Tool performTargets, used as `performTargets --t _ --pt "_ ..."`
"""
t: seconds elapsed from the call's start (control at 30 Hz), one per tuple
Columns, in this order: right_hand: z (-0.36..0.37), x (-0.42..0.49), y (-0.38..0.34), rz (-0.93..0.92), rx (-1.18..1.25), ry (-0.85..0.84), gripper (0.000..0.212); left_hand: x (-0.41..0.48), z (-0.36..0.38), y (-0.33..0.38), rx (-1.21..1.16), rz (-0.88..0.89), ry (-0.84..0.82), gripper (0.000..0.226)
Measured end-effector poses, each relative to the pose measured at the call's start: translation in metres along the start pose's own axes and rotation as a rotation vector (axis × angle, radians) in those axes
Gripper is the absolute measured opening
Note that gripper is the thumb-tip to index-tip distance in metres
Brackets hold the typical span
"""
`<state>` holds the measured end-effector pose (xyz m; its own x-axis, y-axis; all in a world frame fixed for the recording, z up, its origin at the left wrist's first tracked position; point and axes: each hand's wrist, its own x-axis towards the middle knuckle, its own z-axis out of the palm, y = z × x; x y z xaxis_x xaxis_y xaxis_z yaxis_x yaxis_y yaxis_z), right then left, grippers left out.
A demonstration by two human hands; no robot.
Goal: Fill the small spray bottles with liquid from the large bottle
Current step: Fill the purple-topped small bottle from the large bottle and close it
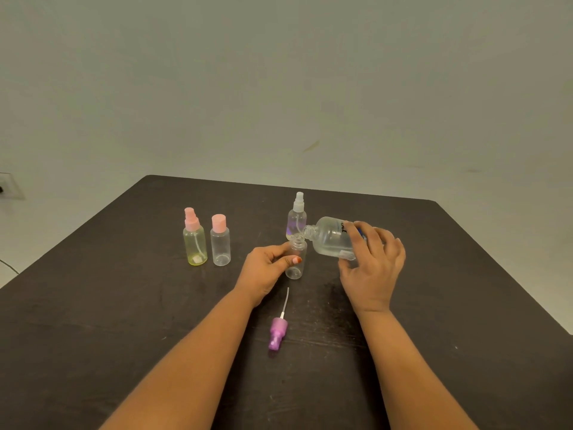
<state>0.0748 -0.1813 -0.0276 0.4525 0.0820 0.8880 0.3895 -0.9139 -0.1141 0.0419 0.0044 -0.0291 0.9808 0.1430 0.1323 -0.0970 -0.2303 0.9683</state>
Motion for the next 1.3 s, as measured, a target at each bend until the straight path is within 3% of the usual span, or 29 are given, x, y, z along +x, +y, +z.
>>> performTargets --t 0.77,1.3 --pt "0.0084 0.0057 0.0030 -0.038 -0.017 0.102 0.060 0.0022 -0.0002 -0.0034 -0.040 0.008 -0.014 0.031" --pt "0.0083 0.0062 0.0022 -0.038 -0.018 0.111 0.061 0.0044 -0.0002 -0.0065 -0.046 -0.001 -0.010 0.039"
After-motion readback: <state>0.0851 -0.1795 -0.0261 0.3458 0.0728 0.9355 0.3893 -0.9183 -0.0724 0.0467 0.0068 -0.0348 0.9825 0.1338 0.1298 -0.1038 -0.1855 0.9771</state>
